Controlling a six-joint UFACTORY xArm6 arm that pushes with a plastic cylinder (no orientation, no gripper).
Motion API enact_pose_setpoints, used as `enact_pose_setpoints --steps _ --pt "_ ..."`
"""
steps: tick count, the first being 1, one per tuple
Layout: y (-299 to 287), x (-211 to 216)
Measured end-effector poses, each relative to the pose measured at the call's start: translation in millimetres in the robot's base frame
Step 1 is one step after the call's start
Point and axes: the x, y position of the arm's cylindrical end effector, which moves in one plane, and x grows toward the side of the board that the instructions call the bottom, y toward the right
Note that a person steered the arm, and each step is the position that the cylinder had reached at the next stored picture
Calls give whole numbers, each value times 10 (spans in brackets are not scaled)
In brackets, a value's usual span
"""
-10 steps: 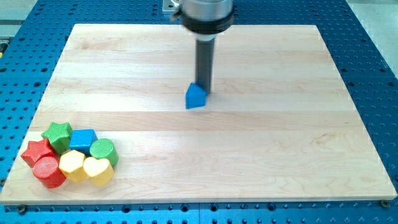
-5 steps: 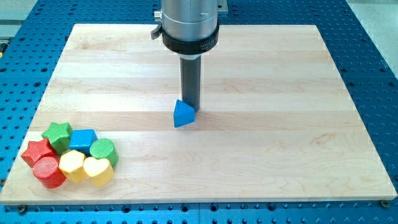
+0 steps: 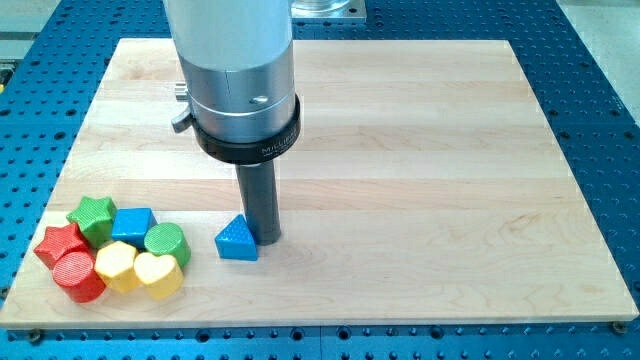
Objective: Move the triangle to the green circle
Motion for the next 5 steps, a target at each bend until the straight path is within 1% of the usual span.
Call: enact_pose_setpoints --steps 1,2,3,4,5 --pt "15 71" --pt "18 430" --pt "-35 413" --pt "-225 417" --pt "-259 106"
